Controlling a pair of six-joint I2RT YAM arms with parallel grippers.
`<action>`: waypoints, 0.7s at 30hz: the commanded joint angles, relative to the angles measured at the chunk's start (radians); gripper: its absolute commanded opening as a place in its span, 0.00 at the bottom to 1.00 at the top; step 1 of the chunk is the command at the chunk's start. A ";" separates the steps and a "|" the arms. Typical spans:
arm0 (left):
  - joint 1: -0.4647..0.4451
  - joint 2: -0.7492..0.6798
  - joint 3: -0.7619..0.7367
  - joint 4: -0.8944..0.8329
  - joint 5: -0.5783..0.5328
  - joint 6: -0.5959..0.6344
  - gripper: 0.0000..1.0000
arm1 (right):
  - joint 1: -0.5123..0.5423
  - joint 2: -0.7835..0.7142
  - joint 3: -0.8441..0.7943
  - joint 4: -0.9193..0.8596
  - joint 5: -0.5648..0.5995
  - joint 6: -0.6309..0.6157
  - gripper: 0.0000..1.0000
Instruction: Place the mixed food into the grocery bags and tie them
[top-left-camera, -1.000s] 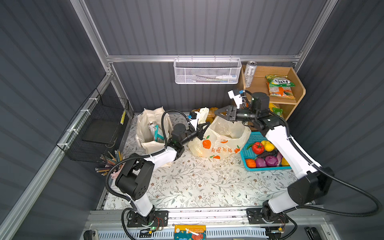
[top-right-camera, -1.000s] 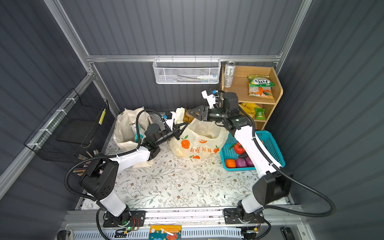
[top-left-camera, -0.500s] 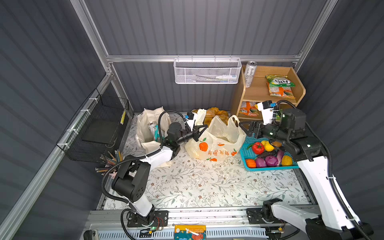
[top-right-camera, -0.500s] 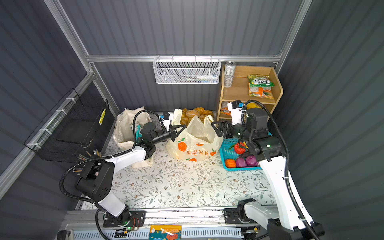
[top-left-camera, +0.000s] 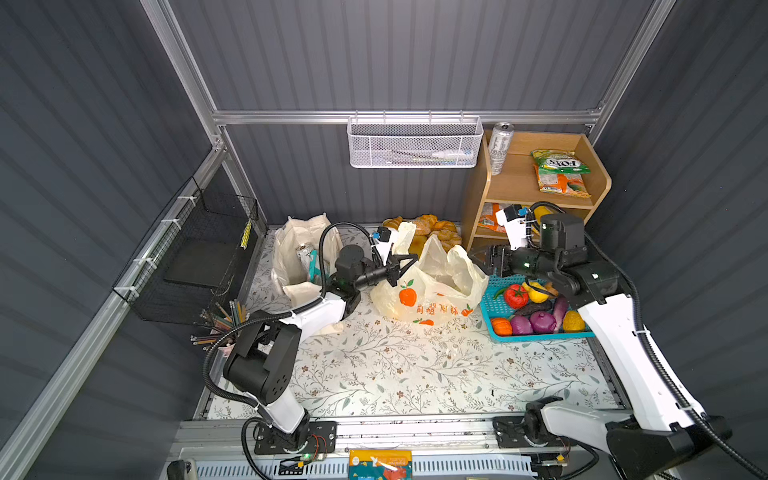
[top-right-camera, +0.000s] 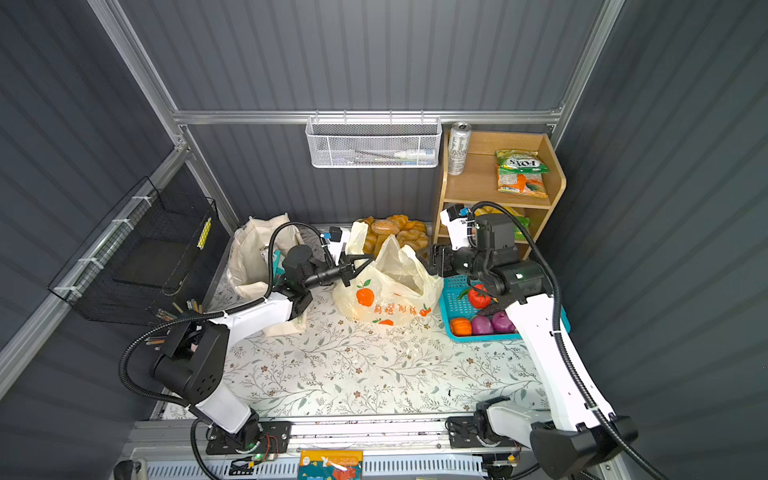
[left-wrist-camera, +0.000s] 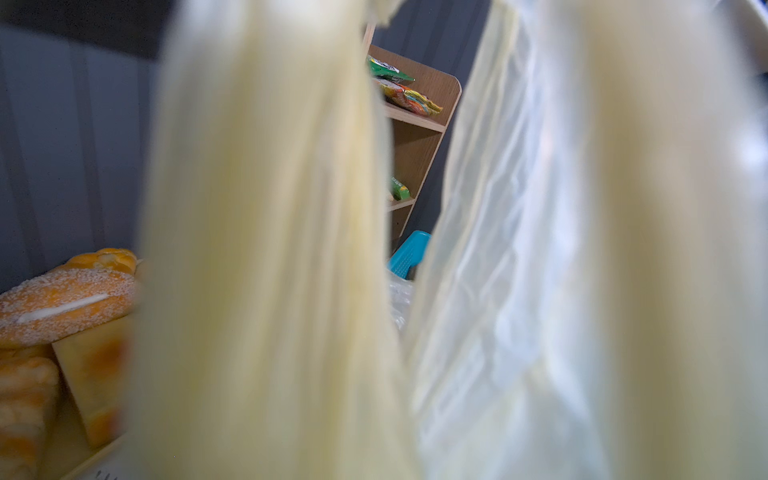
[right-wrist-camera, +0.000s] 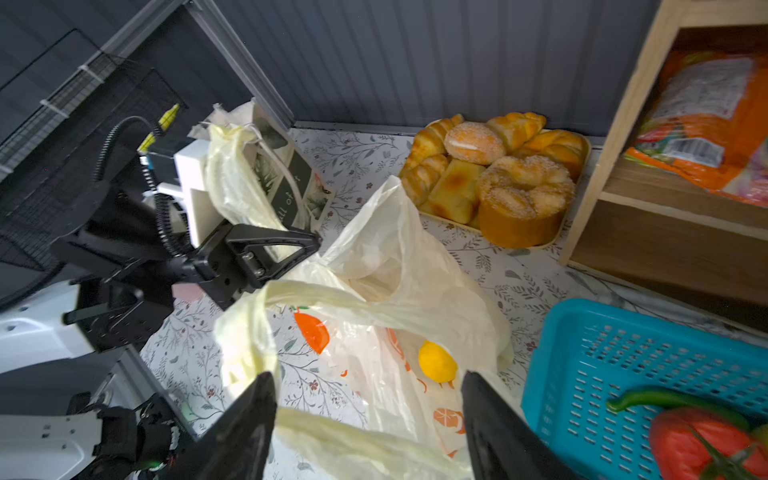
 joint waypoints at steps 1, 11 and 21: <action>0.004 -0.010 0.012 -0.004 0.024 -0.009 0.00 | 0.047 -0.045 0.006 -0.010 -0.007 -0.026 0.71; 0.005 -0.007 0.018 0.005 0.032 -0.015 0.00 | 0.078 0.033 0.059 -0.023 0.045 -0.051 0.69; 0.036 -0.015 0.039 -0.021 0.080 -0.092 0.00 | 0.080 0.092 0.189 -0.034 0.054 -0.048 0.00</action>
